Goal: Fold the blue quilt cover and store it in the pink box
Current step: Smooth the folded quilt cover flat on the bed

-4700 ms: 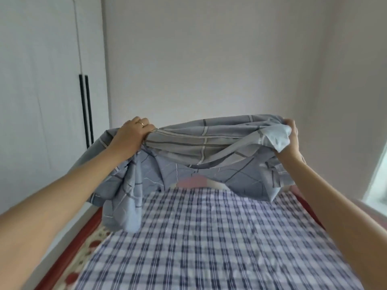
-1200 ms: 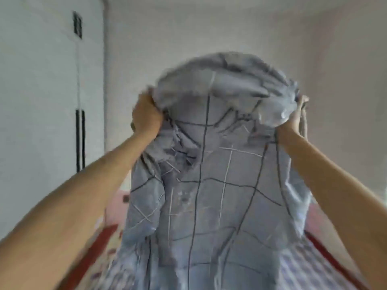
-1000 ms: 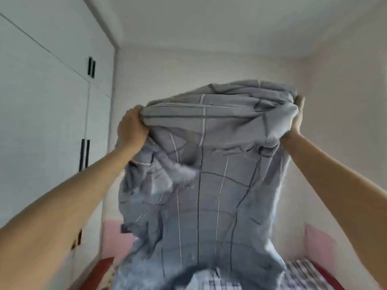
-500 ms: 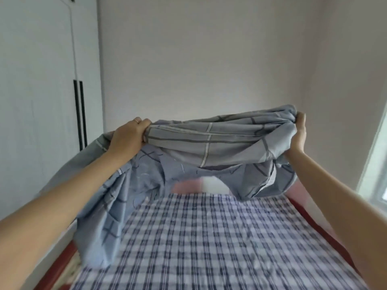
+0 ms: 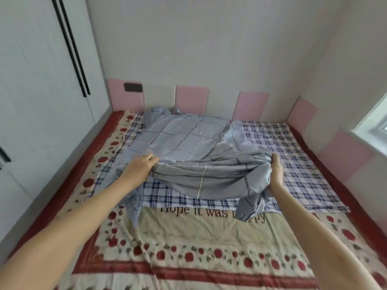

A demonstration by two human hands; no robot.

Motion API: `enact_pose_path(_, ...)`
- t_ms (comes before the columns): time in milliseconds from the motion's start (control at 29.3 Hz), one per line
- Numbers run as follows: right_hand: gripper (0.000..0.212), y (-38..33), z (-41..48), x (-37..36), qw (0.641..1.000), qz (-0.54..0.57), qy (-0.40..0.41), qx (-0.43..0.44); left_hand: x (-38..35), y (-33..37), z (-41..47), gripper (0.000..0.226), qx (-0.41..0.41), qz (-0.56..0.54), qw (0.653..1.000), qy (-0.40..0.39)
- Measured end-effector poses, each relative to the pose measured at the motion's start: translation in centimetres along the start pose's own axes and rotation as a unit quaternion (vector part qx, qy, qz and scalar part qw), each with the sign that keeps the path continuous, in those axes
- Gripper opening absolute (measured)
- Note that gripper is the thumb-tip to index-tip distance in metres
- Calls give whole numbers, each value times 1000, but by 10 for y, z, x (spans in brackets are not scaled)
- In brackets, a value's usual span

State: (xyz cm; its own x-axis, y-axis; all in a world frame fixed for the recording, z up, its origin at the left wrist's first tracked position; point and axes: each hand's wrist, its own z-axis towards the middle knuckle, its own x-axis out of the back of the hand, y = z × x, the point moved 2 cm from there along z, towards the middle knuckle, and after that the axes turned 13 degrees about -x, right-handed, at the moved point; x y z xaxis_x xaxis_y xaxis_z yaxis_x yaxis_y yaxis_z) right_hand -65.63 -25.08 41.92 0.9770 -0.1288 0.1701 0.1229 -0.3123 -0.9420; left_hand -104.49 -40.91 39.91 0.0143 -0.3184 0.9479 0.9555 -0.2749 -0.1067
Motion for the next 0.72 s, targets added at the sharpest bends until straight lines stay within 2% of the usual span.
enact_pose_path(103,35,24,-5,1,999,-36,-4,-18,-28,11,-20,57,1,-22,999,-36)
enact_pose_path(205,39,65,7,-10,993,-86,-26,-74,-64,17,-43,56,5,-44,996,-81)
enact_pose_path(308,41,86,6,-12,980,-184,-18,-73,-86,20,-59,52,23,-56,990,-131)
enact_pose_path(410,40,113,11,-17,967,-246,-19,-66,-107,29,-77,48,36,-84,985,-149)
enact_pose_path(547,42,184,2,-4,917,-379,-43,-114,-143,64,-128,51,45,-154,962,-222)
enact_pose_path(615,32,203,-13,3,890,-436,-58,-121,-151,83,-149,56,34,-175,952,-249)
enact_pose_path(649,28,215,-20,6,863,-487,-78,-110,-154,93,-163,58,40,-192,942,-273)
enact_pose_path(718,34,232,-33,13,793,-591,-122,-78,-156,112,-182,56,55,-205,918,-334)
